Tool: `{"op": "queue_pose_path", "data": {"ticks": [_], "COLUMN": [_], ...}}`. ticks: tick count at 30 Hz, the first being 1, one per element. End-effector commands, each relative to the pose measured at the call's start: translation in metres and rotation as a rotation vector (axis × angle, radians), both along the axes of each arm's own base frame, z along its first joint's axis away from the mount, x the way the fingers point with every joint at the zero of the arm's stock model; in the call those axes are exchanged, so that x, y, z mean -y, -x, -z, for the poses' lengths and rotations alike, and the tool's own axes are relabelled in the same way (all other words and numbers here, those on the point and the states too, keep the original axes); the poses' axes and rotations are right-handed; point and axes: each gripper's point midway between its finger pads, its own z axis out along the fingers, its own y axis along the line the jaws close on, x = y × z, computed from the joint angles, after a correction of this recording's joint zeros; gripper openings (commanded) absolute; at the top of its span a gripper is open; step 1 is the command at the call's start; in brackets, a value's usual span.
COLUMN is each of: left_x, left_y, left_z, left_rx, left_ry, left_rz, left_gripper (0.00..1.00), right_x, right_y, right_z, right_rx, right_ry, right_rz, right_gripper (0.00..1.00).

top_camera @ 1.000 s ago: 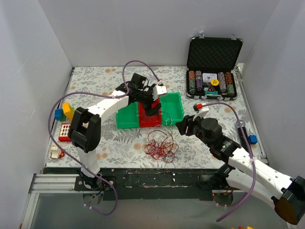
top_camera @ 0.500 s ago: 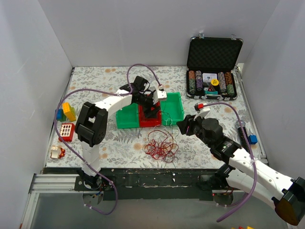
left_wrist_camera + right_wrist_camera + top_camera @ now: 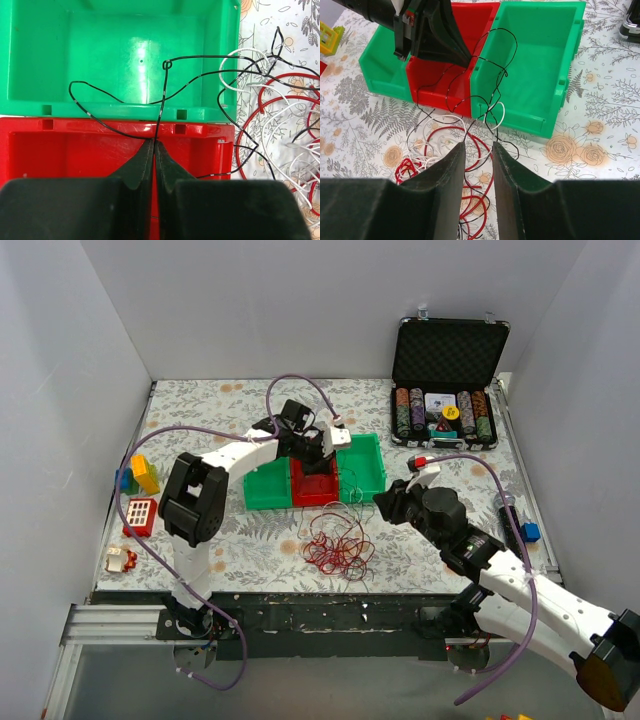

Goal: Untangle the cables

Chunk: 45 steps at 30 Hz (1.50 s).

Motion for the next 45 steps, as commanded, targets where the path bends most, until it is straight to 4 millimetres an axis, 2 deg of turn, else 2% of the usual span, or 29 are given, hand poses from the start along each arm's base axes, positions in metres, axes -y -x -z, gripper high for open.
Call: {"op": "queue_pose_path", "data": {"ticks": [1,2,5,7,11,12,15,20,25,31,34,37,40,45], "left_x": [0.001,0.001,0.000,-0.002,-0.009,-0.012,-0.014,-0.015,-0.028,-0.059,-0.069,-0.077,-0.087,-0.106], "left_y": [0.004,0.005,0.007,0.010,0.036,0.047,0.080,0.137,0.158,0.178,0.188,0.201,0.217,0.231], "left_z": [-0.045,-0.053,-0.097,-0.136,-0.206,-0.227,-0.267,-0.324,-0.398,-0.495,-0.525,-0.546,-0.567,-0.599], "left_rx": [0.051,0.055,0.096,0.151,0.240,0.277,0.345,0.473,0.612,0.857,0.912,0.957,1.027,1.187], "left_ry": [0.068,0.079,0.139,0.192,0.295,0.323,0.371,0.457,0.595,0.797,0.849,0.887,0.935,1.007], "left_rz": [-0.015,-0.026,-0.069,-0.092,-0.078,-0.067,-0.017,0.073,0.036,-0.038,-0.045,-0.028,-0.012,-0.029], "left_gripper": [0.00,0.00,0.00,0.00,0.00,0.00,0.00,0.00,0.00,0.00,0.00,0.00,0.00,0.00], "right_x": [-0.001,-0.002,-0.003,-0.004,-0.005,-0.005,-0.009,-0.015,-0.023,-0.033,-0.048,-0.072,-0.083,-0.090], "right_y": [-0.004,-0.005,-0.006,-0.006,-0.007,-0.007,-0.009,-0.014,-0.014,-0.030,-0.038,-0.034,-0.029,-0.004], "right_z": [-0.002,-0.001,0.000,0.000,-0.001,-0.002,-0.011,-0.029,-0.035,-0.021,-0.022,-0.032,-0.048,-0.080], "right_rx": [0.016,0.013,0.013,0.016,0.020,0.025,0.043,0.082,0.090,0.062,0.054,0.067,0.107,0.188], "right_ry": [-0.011,-0.009,-0.007,-0.011,-0.014,-0.018,-0.031,-0.056,-0.089,-0.068,-0.073,-0.110,-0.146,-0.226], "right_rz": [0.010,0.010,0.008,0.005,0.002,0.002,-0.007,-0.020,-0.047,-0.021,-0.052,-0.165,-0.223,-0.361], "right_gripper": [0.34,0.33,0.30,0.29,0.30,0.31,0.41,0.56,0.64,0.70,0.70,0.70,0.70,0.70]}}
